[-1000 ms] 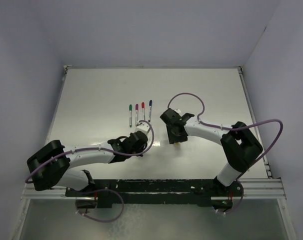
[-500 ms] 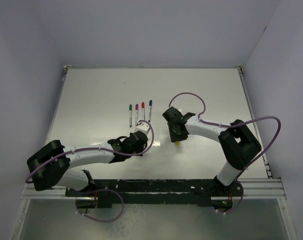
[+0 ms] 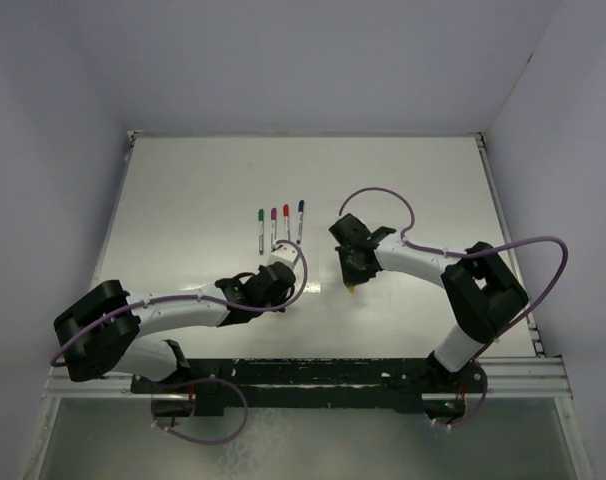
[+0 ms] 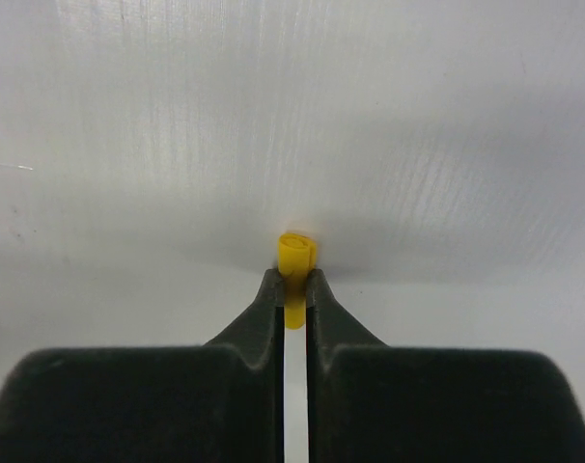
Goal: Insert the pens into the pen caps
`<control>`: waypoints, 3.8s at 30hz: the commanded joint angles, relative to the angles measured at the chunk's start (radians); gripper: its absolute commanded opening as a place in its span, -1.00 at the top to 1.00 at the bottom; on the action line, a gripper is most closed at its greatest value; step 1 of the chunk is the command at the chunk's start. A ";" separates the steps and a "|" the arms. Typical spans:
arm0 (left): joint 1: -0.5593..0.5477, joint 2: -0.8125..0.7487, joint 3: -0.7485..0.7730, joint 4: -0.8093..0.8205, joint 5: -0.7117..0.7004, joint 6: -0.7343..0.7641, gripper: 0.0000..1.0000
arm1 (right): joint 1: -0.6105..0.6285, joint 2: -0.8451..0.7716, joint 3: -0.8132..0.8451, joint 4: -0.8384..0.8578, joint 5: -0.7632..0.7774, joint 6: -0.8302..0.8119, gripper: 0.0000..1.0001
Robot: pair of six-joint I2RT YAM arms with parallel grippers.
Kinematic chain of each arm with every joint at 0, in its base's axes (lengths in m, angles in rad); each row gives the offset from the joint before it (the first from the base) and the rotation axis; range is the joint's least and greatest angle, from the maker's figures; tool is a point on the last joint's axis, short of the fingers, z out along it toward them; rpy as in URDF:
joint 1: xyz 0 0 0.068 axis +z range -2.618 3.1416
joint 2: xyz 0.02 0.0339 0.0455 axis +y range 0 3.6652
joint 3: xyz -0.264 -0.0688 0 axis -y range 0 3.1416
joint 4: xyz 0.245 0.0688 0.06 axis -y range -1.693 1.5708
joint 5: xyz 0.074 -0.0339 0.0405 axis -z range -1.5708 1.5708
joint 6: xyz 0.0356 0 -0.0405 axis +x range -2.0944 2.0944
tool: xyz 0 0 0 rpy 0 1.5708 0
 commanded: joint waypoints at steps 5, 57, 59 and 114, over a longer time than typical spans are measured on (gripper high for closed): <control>-0.004 -0.019 0.024 0.023 -0.023 0.009 1.00 | -0.002 0.004 -0.020 -0.006 -0.028 -0.022 1.00; -0.007 -0.109 0.036 0.877 0.331 0.179 1.00 | -0.098 -0.868 -0.452 1.129 -0.083 0.074 1.00; -0.007 -0.114 0.030 0.879 0.325 0.177 1.00 | -0.098 -0.869 -0.453 1.120 -0.079 0.071 1.00; -0.007 -0.122 -0.036 0.880 0.301 0.173 1.00 | -0.098 -0.851 -0.440 1.134 -0.107 0.091 1.00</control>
